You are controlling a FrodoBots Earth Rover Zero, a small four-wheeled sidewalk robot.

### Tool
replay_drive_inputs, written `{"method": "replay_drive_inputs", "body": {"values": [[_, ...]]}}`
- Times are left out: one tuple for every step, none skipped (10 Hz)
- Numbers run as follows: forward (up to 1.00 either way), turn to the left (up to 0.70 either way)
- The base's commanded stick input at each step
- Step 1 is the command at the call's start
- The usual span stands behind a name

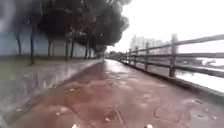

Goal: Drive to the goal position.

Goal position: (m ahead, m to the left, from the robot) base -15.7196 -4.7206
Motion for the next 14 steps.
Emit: {"method": "replay_drive_inputs", "body": {"values": [[0.85, 0.03], [0.85, 0.03], [0.85, 0.03], [0.85, 0.02], [0.85, 0.01], [0.85, -0.16], [0.85, -0.22], [0.85, -0.15], [0.85, 0.0], [0.85, 0.03], [0.85, 0.03], [0.85, -0.04], [0.85, -0.23], [0.85, -0.29]]}}
